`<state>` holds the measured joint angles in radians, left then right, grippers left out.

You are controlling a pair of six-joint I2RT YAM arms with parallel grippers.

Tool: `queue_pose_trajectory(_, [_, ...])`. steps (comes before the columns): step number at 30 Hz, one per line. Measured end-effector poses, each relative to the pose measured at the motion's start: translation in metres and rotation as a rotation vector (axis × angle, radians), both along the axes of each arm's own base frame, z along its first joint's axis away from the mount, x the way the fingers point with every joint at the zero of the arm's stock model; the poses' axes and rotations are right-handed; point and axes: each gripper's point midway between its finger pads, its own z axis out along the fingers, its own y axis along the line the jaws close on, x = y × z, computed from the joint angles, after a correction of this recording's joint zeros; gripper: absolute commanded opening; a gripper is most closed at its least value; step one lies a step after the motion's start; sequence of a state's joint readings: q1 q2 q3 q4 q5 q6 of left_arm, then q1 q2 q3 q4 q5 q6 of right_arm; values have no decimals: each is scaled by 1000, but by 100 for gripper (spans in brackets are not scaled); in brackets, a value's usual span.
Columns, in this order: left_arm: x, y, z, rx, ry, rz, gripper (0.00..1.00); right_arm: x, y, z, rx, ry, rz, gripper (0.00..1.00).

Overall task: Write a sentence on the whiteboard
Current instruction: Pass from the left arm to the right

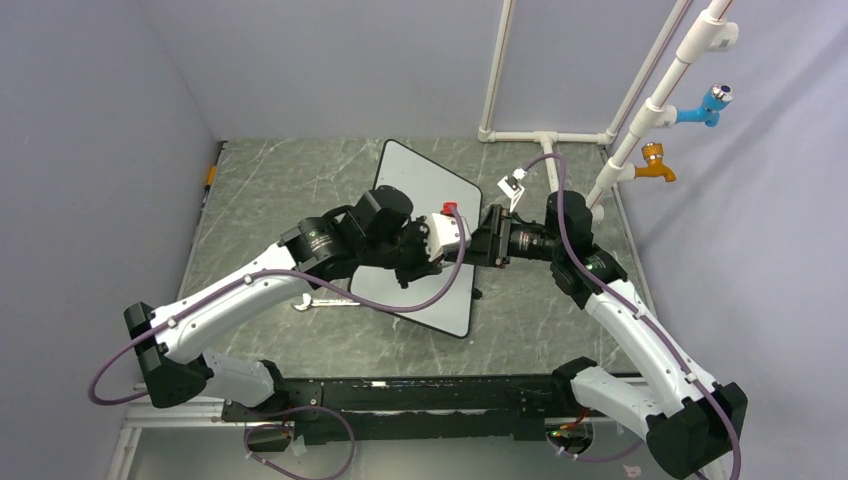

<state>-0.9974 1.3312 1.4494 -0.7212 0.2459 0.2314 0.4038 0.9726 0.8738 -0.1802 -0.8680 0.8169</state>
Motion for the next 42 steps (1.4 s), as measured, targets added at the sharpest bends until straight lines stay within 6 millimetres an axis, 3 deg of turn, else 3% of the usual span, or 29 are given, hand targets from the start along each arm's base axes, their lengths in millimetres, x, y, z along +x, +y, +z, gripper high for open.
queue_pose_trajectory(9, [9, -8, -8, 37, -29, 23, 0, 0, 7, -7, -5, 29, 3, 47])
queue_pose_trajectory(19, [20, -6, -11, 58, -58, 83, 0, 8, 9, -10, -6, 26, -23, 48])
queue_pose_trajectory(31, [24, -4, -17, 67, -63, 113, 0, 9, 13, -12, 10, 32, -22, 37])
queue_pose_trajectory(33, [24, -4, -19, 65, -68, 116, 0, 9, 14, -14, 9, 36, -19, 28])
queue_pose_trajectory(35, [25, -4, -18, 56, -73, 117, 0, 9, 14, -14, 10, 36, -16, 11])
queue_pose_trajectory(36, [24, -4, -17, 50, -76, 117, 2, 10, 14, -15, 7, 32, -18, 1])
queue_pose_trajectory(38, [23, -2, -12, 38, -84, 118, 10, 11, 15, -18, 1, 44, -21, 0])
queue_pose_trajectory(42, [22, 1, -10, 29, -94, 120, 36, 9, 16, -17, 4, 37, -12, 0])
